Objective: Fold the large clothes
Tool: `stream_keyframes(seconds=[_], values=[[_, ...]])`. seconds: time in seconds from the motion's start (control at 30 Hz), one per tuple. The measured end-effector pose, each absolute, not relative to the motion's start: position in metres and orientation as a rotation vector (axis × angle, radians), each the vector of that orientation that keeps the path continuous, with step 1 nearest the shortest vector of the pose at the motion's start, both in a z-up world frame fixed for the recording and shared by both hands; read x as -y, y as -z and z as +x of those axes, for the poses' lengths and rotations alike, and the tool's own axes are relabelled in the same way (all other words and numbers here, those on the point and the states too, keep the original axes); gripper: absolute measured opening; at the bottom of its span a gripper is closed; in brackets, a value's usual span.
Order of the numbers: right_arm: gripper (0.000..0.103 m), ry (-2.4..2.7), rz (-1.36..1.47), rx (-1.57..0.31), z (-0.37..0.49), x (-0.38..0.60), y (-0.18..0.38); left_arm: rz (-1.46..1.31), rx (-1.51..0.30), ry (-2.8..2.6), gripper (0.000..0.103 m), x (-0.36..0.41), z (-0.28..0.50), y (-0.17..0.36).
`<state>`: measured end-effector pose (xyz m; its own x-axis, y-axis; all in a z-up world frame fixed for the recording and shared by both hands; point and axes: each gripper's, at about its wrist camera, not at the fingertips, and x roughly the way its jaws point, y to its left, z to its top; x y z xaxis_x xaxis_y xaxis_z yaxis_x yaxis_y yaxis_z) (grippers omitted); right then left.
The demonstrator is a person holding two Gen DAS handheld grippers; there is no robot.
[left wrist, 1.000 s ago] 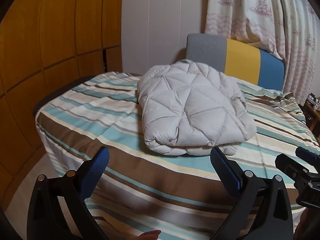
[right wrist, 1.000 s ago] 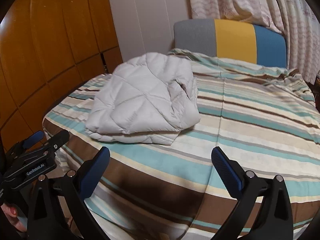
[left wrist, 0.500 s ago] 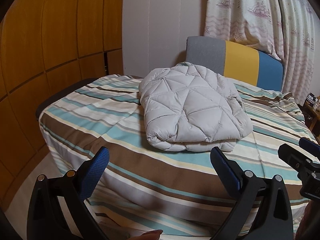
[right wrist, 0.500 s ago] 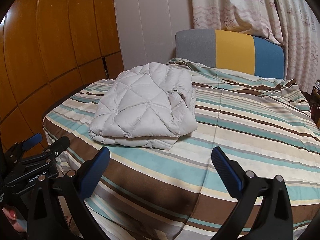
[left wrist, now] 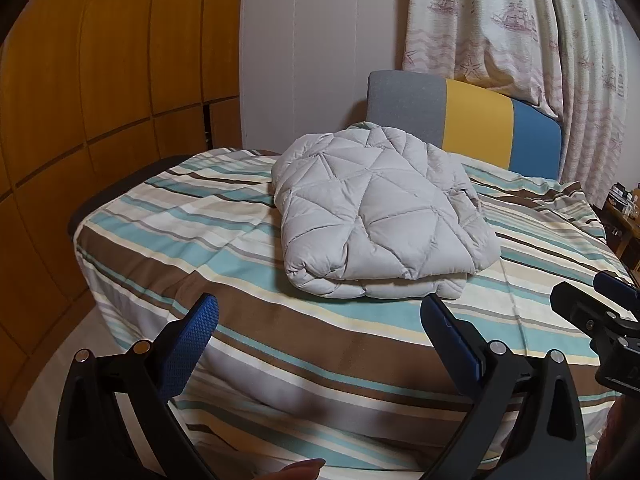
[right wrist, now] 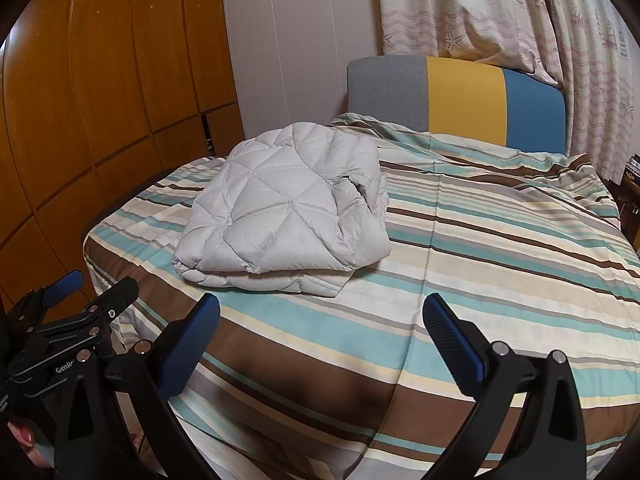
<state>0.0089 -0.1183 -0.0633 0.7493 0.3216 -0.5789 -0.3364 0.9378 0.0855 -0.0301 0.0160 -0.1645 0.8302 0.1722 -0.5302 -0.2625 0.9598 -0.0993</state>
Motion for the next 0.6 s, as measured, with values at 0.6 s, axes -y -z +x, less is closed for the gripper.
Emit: stream_keyframes(seconds=[0.6], values=[[0.101, -0.359, -0.022, -0.637, 0.0086, 0.1181, 0.0653, -0.174, -0.559, -0.214, 0.100, -0.0143, -0.0274, 0.1686]])
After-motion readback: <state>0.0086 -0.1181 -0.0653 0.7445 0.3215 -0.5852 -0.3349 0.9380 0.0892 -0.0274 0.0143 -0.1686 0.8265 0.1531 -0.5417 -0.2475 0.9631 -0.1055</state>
